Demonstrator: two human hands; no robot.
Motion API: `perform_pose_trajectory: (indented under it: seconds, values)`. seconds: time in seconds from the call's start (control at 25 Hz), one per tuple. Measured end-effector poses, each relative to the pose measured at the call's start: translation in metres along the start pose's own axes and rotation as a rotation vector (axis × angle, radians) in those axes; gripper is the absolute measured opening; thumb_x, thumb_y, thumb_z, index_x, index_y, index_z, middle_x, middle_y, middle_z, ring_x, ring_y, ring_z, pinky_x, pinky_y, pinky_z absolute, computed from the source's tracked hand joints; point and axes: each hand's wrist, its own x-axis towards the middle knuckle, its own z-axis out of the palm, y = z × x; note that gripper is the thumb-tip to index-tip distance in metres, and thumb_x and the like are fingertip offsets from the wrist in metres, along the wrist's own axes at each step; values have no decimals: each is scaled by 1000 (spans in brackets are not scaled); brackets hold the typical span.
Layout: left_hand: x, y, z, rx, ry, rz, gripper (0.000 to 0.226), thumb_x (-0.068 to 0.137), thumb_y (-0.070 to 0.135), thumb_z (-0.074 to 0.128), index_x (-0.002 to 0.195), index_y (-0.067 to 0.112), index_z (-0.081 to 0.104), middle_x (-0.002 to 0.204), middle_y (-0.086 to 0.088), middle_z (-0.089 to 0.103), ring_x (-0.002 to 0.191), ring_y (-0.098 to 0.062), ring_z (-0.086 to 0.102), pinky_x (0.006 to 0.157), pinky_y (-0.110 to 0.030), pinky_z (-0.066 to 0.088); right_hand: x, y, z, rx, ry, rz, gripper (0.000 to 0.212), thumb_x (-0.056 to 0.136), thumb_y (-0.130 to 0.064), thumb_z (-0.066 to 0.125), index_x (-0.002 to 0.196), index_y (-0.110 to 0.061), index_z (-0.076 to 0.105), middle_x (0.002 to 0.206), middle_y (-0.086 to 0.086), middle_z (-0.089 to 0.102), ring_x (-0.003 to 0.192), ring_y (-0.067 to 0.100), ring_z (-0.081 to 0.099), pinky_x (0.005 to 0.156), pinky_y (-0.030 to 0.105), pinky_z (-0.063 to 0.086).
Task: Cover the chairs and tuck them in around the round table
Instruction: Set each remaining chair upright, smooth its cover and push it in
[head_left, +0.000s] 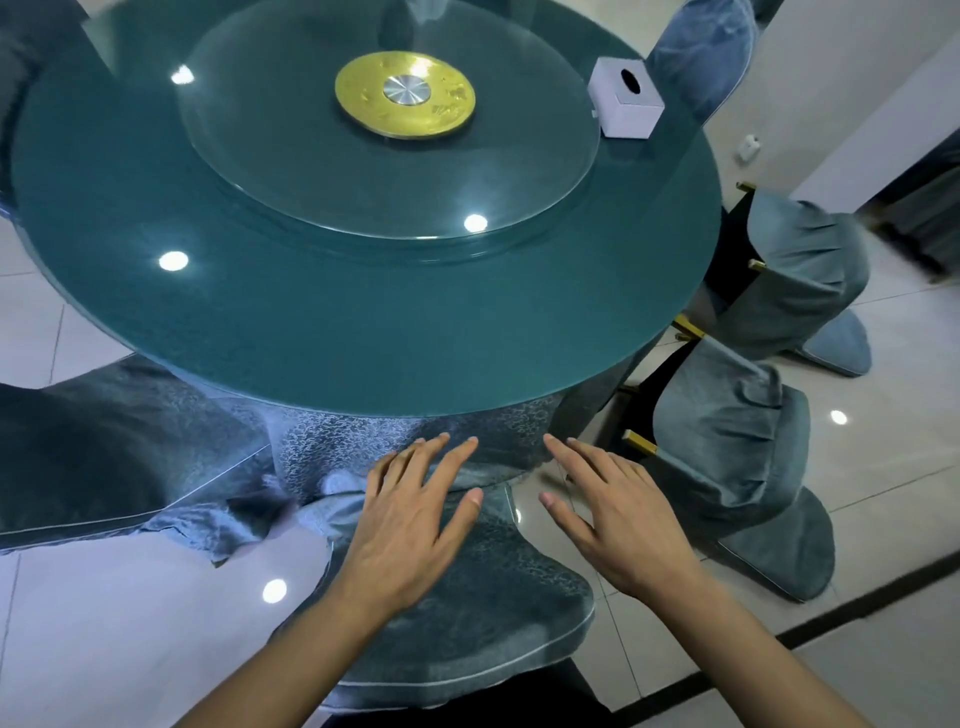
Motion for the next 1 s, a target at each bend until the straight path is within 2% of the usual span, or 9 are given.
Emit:
perform_pose_trajectory:
  seconds: [0.28, 0.64, 1.0]
  values:
    - [42, 66, 34, 60, 7, 5, 64, 96, 65, 5, 155, 42, 17, 161, 9, 24, 148, -14, 20, 121, -43, 15, -2, 80, -13, 20, 3, 21, 62, 99, -67, 21, 156, -41, 16, 153, -8, 41, 138, 13, 40, 114, 34, 34]
    - [79, 201, 107, 114, 5, 4, 61, 98, 59, 9, 154, 40, 22, 159, 8, 28, 146, -15, 24, 120, -42, 17, -35, 242, -38, 74, 41, 56, 65, 97, -68, 17, 156, -41, 15, 153, -5, 40, 137, 16, 41, 114, 36, 33]
    - [129, 348, 187, 139, -15, 165, 59, 100, 56, 13, 155, 39, 22, 160, 3, 30, 149, -17, 23, 123, -44, 15, -99, 398, -61, 57, 131, 204, 63, 100, -67, 23, 156, -40, 13, 152, -3, 43, 134, 20, 45, 112, 40, 37]
